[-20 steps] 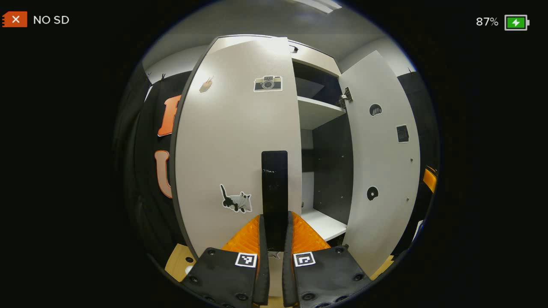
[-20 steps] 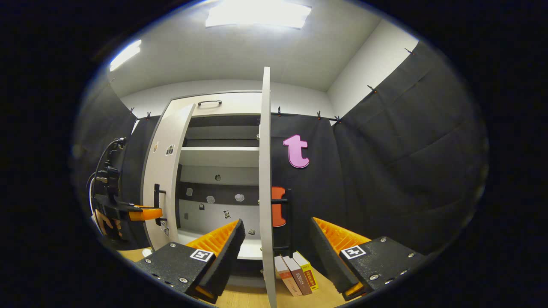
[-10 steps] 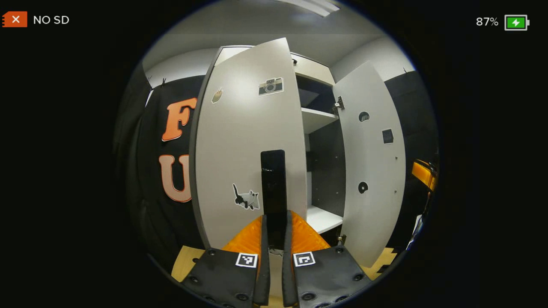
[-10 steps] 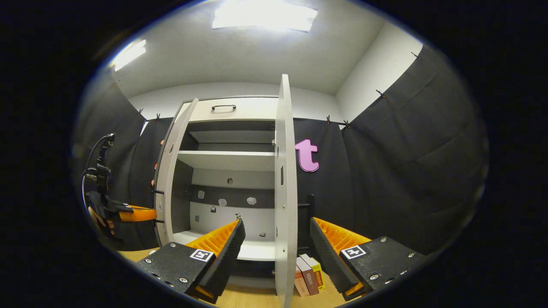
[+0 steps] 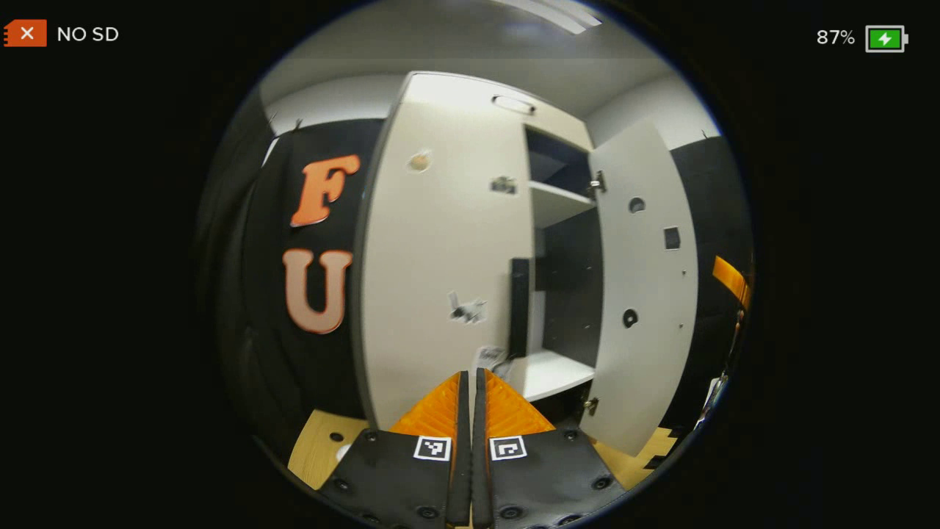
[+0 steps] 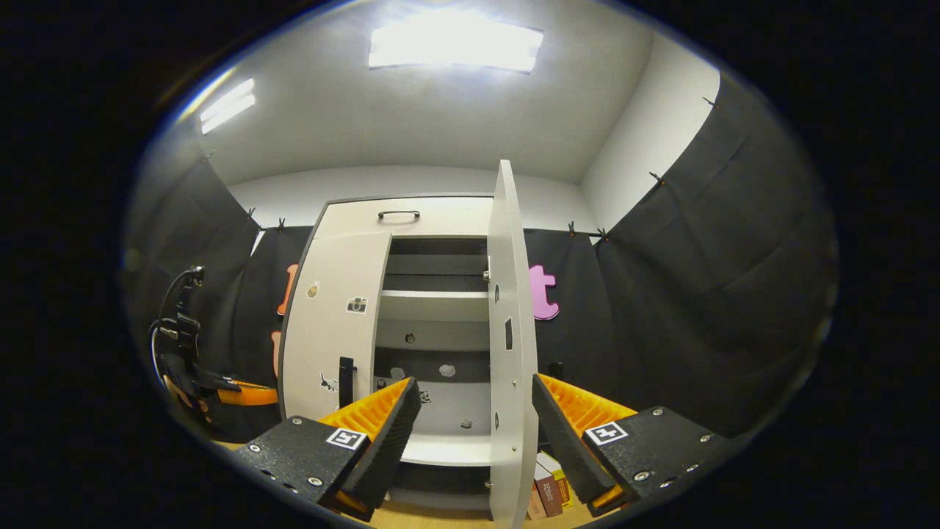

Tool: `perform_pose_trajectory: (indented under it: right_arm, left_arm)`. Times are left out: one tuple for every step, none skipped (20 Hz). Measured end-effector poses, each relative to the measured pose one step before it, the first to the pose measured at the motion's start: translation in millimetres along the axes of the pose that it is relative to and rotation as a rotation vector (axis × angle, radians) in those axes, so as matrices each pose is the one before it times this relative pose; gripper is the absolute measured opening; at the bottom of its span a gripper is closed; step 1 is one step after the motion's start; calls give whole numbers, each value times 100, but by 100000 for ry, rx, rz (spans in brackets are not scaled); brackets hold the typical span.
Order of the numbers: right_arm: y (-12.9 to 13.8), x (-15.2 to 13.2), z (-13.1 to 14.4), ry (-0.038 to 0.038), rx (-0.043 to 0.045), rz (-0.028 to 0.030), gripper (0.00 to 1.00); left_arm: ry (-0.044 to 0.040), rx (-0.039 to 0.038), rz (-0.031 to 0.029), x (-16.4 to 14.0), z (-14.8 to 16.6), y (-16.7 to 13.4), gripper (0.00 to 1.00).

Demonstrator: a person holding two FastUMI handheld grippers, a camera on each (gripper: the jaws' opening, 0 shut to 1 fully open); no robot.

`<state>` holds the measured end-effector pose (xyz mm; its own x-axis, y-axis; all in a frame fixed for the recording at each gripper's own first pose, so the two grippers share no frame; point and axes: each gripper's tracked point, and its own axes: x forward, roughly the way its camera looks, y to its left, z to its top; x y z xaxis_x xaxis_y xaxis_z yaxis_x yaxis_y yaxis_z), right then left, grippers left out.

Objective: Open the right door of the double-door shoe cabinet with the right hand, and open the left door with the left hand.

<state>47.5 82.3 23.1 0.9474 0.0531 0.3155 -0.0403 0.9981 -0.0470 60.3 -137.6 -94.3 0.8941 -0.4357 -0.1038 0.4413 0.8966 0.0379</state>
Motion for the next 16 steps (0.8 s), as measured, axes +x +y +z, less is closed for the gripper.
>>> perform_pose_trajectory:
  right_arm:
    - [50,-122,-238,424,147,154,92]
    - [-87,156,-447,1031,322,-94,92]
    - [-296,436,-453,871,203,312,93]
    - [-337,121,-343,708,63,27,92]
    - [-338,109,-345,662,73,-432,92]
    - [-379,107,-444,654,220,-522,93]
    - [-514,247,-321,386,409,-378,93]
    - [-627,72,-249,279,430,-388,93]
    - [-702,38,-184,11,515,-689,93]
    - [-684,-59,-280,55,680,-690,93]
    - [-732,27,-371,308,714,-877,93]
    - [-901,167,-218,334,582,-1125,93]
    - [-887,222,-389,550,429,-1441,93]
    - [-876,114,-408,621,432,-1393,93]
    - [-801,249,-300,443,711,-1326,93]
    - [-928,245,-347,575,920,-1226,93]
  left_arm:
    - [251,1034,506,737,364,-1050,14]
    - [891,1112,702,1358,177,-844,24]
    - [767,1345,1099,1245,179,-489,34]
    - [447,876,1505,1082,215,-380,41]
    - [477,-275,1530,1029,141,-377,44]
    - [388,-296,1830,952,-74,-144,46]
    - [680,-302,531,903,-38,-299,57]
    - [597,-850,1859,1244,-120,-13,68]
    - [381,-716,2631,819,-127,208,69]
    - [73,20,3326,724,141,295,69]
    - [284,574,3675,880,74,474,69]
    - [-81,762,2199,973,-15,37,70]
    - [-380,235,1417,632,69,-44,80]
    - [-368,-397,692,591,104,-160,81]
    - [-168,-194,-25,443,-2,-241,81]
    - [-509,-261,721,679,33,-177,81]
